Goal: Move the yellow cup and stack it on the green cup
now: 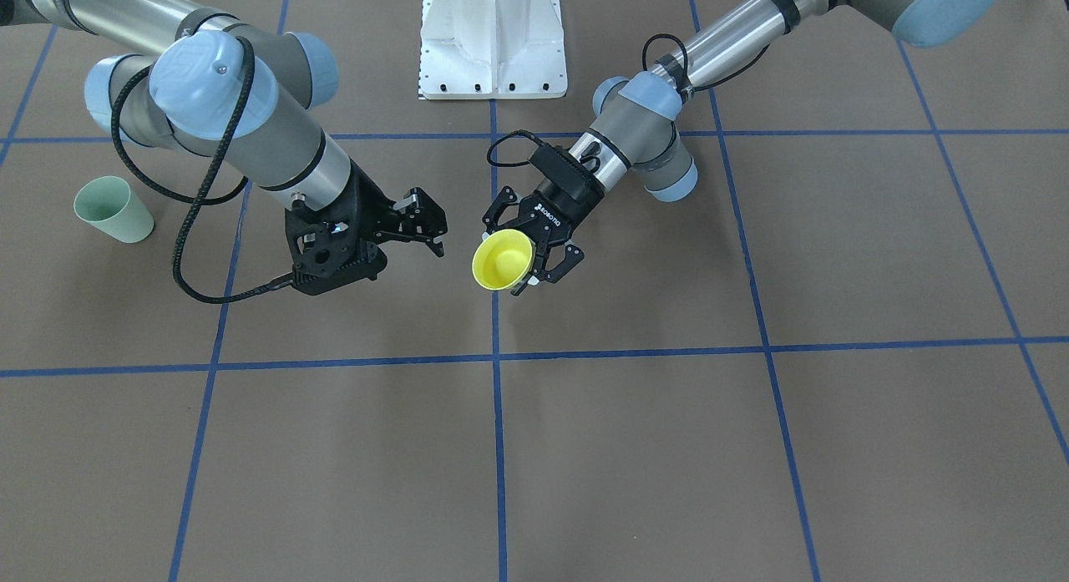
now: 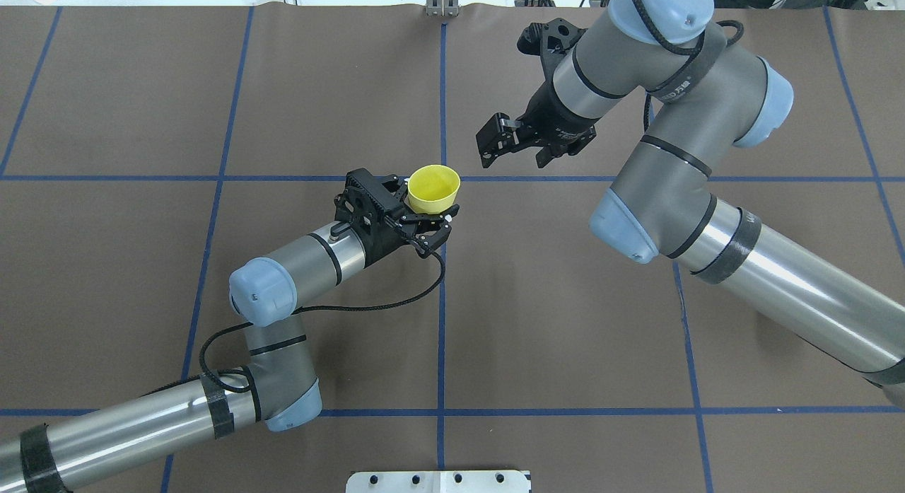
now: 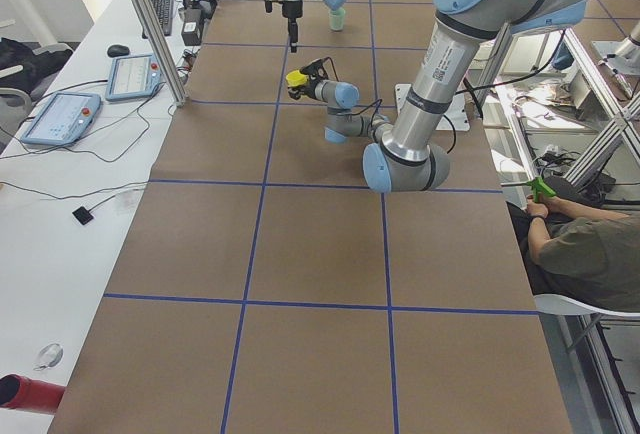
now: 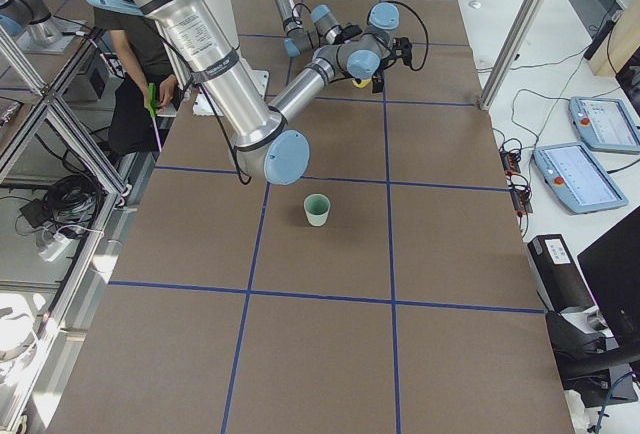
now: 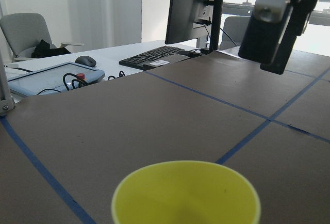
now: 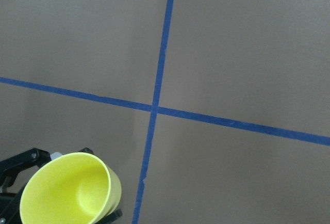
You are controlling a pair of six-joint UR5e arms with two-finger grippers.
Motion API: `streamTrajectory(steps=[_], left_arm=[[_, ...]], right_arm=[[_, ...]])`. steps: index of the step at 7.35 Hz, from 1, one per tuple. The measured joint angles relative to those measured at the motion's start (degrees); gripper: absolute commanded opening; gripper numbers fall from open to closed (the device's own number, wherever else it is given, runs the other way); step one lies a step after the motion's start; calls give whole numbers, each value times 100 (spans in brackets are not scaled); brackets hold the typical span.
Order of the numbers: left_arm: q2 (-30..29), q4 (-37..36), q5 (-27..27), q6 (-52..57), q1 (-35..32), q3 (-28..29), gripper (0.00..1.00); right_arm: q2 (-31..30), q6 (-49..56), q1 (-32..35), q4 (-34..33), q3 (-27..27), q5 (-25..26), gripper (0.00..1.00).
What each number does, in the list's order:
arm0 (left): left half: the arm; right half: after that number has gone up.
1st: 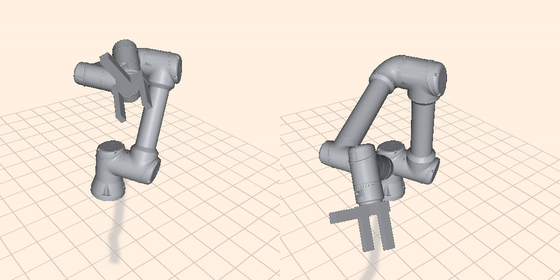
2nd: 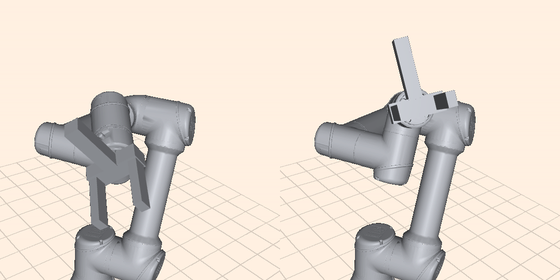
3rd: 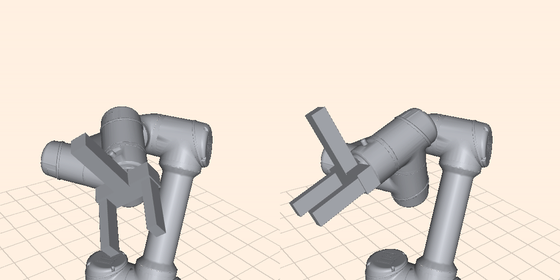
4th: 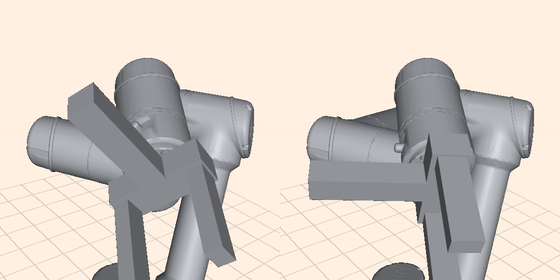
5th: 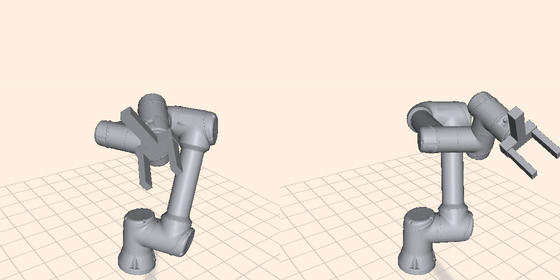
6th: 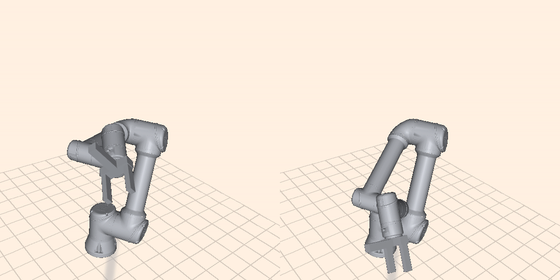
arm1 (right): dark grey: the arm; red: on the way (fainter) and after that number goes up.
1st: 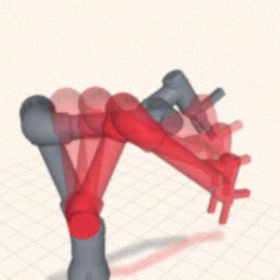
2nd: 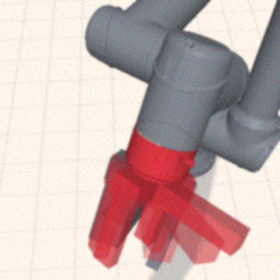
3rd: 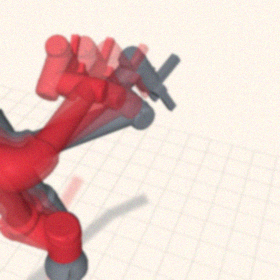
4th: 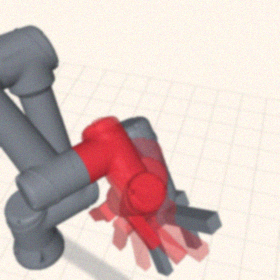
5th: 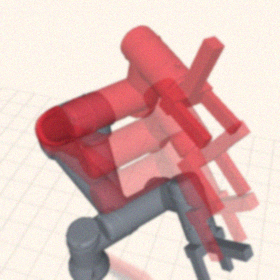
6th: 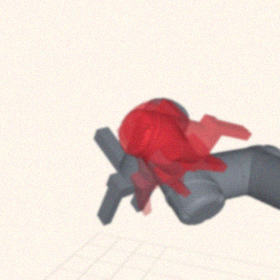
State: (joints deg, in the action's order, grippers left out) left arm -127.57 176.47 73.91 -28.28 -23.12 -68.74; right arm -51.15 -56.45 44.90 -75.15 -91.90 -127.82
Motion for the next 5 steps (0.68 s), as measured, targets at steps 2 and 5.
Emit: streamTrajectory(steps=[2,5], left_arm=[[9,16,-17,-2,24,-42,59],[1,15,-58,8,53,-62,59]], right_arm=[[194,-6,-77,-1,198,2,78],[297,-13,-131,8,356,-3,78]])
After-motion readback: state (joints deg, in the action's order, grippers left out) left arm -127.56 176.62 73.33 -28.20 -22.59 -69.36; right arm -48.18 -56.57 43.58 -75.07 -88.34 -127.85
